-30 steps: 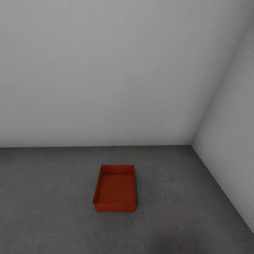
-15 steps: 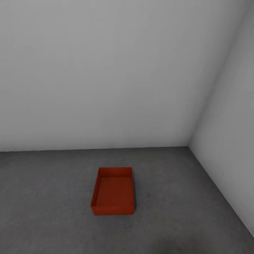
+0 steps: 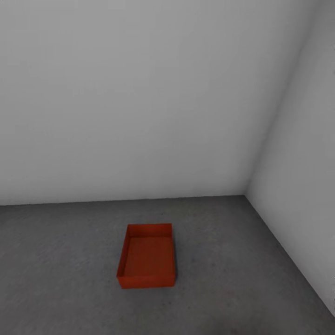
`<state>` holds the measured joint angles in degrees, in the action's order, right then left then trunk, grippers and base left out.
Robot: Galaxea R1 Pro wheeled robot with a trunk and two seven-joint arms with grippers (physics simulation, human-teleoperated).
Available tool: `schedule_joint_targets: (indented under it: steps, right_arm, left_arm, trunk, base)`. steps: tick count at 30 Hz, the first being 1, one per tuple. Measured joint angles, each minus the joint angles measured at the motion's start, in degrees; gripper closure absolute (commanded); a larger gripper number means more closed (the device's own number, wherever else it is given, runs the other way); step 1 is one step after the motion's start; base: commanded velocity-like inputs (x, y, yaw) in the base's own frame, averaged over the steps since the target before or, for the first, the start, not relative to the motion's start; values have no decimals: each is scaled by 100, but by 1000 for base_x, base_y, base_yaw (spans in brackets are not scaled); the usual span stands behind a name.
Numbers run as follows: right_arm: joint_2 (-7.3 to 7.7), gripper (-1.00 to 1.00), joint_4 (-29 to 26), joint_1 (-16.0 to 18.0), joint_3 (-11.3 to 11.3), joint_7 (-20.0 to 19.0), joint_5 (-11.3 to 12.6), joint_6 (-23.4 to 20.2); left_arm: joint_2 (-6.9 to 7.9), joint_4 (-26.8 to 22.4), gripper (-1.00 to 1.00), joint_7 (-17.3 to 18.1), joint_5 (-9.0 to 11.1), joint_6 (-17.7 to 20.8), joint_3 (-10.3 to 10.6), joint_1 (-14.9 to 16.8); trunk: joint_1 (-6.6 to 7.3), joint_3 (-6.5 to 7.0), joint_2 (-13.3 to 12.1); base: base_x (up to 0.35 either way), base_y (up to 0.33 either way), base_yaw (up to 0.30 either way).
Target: Move the two storage containers from the living room to the garage. In the garage, place one container on the floor and stack the other container on top of it (either order is fine).
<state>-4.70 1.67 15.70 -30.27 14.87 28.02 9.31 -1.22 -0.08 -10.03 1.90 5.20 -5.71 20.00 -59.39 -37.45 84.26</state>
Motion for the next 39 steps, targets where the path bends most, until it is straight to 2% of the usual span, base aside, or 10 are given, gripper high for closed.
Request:
schedule_joint_targets:
  steps: [2, 6, 9, 39]
  right_arm:
    - [-3, -100, 0, -15, -1, -11, 0, 0]
    - [-8, -100, 0, -27, -1, -24, -8, -5]
    - [-4, -100, 0, -29, 1, -44, -9, -5]
    - [-3, -100, 0, -30, 3, -86, 8, -22]
  left_arm:
    - [0, 0, -100, -1, 11, -77, -5, -65]
    - [1, 0, -100, -7, 89, -592, -3, -232]
    - [1, -5, -100, -10, 110, -747, -1, -276]
    - [1, -45, -100, -11, 63, -880, 19, -297]
  trunk:
    - [0, 17, 0]
    - [0, 44, 0]
    - [0, 50, 0]
    - [0, 121, 0]
  base:
    - [0, 0, -89]
    - [0, 0, -60]
    - [0, 0, -18]
    - [0, 0, -207]
